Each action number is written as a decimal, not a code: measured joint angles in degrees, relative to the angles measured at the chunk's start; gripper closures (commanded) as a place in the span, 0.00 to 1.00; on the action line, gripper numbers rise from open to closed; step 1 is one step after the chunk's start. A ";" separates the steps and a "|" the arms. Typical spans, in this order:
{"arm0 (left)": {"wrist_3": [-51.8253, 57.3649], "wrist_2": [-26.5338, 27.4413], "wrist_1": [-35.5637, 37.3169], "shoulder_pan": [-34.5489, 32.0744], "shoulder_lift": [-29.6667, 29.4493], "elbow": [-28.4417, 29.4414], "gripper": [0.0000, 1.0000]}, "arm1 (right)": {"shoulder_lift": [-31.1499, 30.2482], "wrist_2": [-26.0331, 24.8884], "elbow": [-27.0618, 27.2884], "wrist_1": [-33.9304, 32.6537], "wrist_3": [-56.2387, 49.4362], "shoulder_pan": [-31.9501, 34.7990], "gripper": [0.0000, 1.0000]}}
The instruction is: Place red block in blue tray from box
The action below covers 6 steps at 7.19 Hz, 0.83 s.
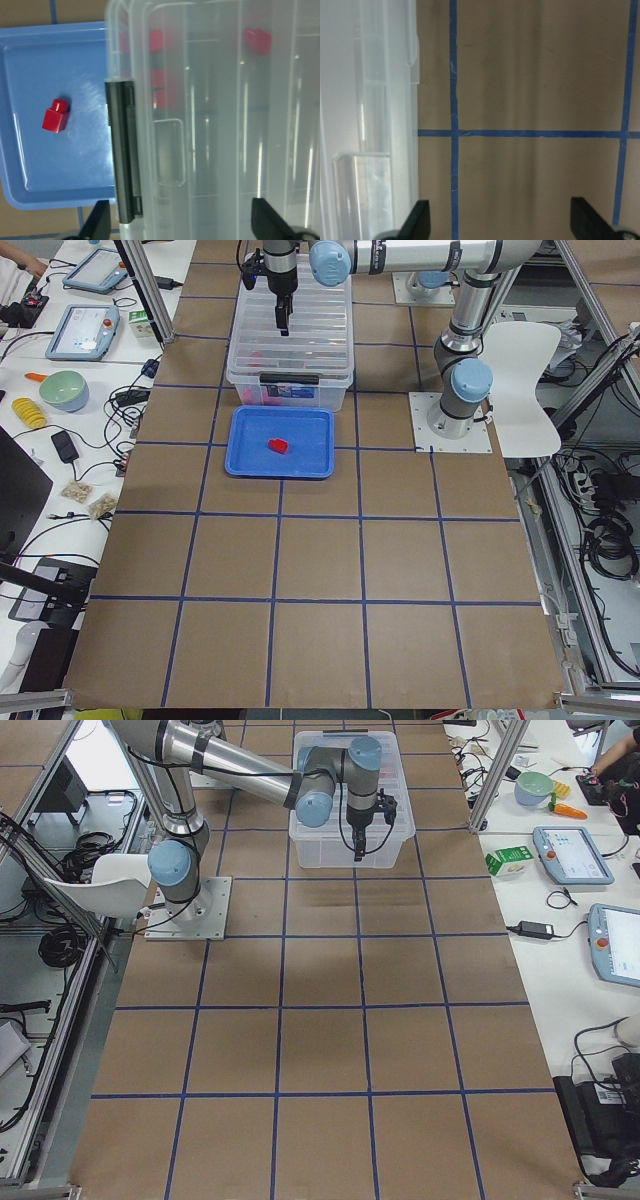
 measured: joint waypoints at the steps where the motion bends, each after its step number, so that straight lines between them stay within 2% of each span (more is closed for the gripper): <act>1: -0.32 0.14 -0.25 -1.86 1.27 -0.28 0.00 | 0.06 -0.02 -0.27 -0.23 -0.39 -0.02 0.00; 3: -0.49 0.45 -3.16 -2.96 3.57 -0.39 0.00 | -0.39 -0.32 -2.99 0.82 -1.01 -0.33 0.00; 4: -0.47 0.49 -4.41 -3.05 3.89 -0.77 0.00 | -1.35 -0.65 -6.13 4.60 -1.08 -0.44 0.00; 6: 0.19 1.20 -5.08 -2.94 4.77 -3.61 0.00 | -4.50 -1.10 -14.60 17.78 -1.08 -0.53 0.00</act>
